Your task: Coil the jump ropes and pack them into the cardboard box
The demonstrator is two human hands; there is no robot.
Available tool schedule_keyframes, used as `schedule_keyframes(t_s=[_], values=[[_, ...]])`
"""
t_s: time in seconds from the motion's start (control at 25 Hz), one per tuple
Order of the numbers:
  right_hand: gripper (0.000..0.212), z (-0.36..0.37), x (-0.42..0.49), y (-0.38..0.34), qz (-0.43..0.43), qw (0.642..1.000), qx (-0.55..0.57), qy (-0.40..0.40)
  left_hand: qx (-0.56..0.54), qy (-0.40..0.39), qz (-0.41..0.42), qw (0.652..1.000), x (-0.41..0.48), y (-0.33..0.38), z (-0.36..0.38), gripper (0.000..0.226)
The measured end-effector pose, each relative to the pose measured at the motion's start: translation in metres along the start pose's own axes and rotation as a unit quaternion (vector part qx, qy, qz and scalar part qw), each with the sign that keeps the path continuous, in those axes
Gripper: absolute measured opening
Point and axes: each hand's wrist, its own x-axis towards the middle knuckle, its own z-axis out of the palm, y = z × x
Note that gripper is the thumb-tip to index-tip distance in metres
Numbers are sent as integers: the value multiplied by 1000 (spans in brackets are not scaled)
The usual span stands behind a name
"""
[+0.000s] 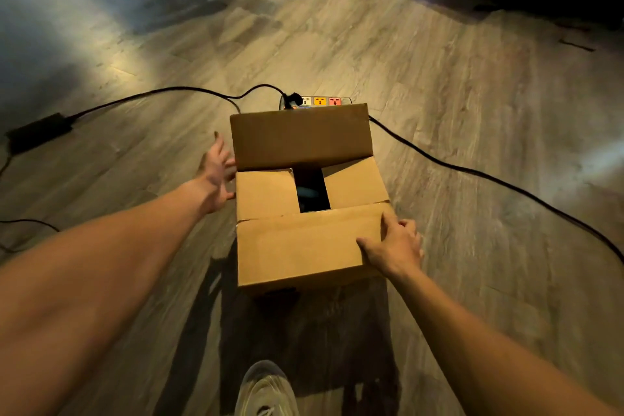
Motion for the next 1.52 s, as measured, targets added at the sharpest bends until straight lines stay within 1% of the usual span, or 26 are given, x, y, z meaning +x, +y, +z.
schedule_keyframes(t_s=[0.08,0.12,0.16,0.2,0.24,0.28,0.32,0.36,0.4,0.44,0.48,0.52,0.56,0.6,0.68,0.76,0.84,0.96,1.08,1.16,1.28,1.32,1.36,1.44,1.48,1.52], values=[[70,3,2,1,9,1000,2,4,-31,12,12,999,-7,-3,-5,89],[73,4,1,1,13,1000,1,11,-27,9,17,999,-12,-7,-9,91],[77,6,-1,1,17,1000,-2,21,-1,-1,17,1000,-20,-11,-10,89],[82,8,-5,0,20,999,-7,33,58,-14,18,998,-30,-14,-10,81],[86,9,-10,-2,20,999,-19,44,136,-32,27,990,-41,-17,-8,69],[87,9,-15,-4,10,998,-36,51,228,-50,50,971,-50,-22,-7,54],[84,8,-19,-7,-20,997,-61,52,335,-71,81,936,-56,-30,-7,45],[78,8,-21,-11,-72,992,-97,48,450,-95,111,881,-59,-40,-8,47],[72,8,-21,-16,-137,980,-142,37,543,-126,126,821,-62,-52,-8,61],[70,10,-20,-23,-200,961,-190,13,604,-157,122,771,-66,-62,-8,85],[71,14,-18,-33,-251,939,-232,-25,637,-175,114,742,-70,-70,-7,110],[74,19,-16,-43,-285,919,-264,-69,653,-179,103,729,-72,-77,-6,128],[74,23,-14,-53,-299,902,-290,-112,660,-176,98,724,-74,-82,-4,137],[73,26,-11,-59,-293,895,-305,-144,666,-171,97,719,-74,-84,-3,139],[78,23,1,-58,-242,904,-308,-171,694,-164,111,692,-77,-84,-1,144],[83,12,15,-43,-185,921,-300,-164,719,-153,121,667,-77,-85,-2,149],[88,1,25,-26,-149,941,-266,-147,720,-152,128,665,-74,-87,-1,149],[105,-5,32,-15,-117,970,-172,-127,703,-130,128,688,-71,-87,-6,153],[123,-4,27,-10,-89,985,-127,-80,690,-93,111,709,-69,-89,-10,157],[126,-3,26,-6,-64,990,-101,-72,691,-84,109,709,-70,-88,-8,158],[125,-2,21,4,-49,992,-80,-90,700,-68,118,701,-74,-89,-6,157],[123,-5,17,7,-41,993,-58,-92,689,-60,124,711,-79,-89,-4,155],[120,-9,12,12,-34,994,-39,-99,687,-51,131,713,-81,-91,-6,152],[109,-14,-9,26,-26,992,-18,-120,676,-48,129,724,-95,-95,-15,142],[104,-15,-27,34,-26,992,-24,-121,671,-48,127,728,-107,-102,-25,135],[101,-17,-39,42,-25,991,-53,-118,676,-43,130,724,-117,-105,-31,129]])
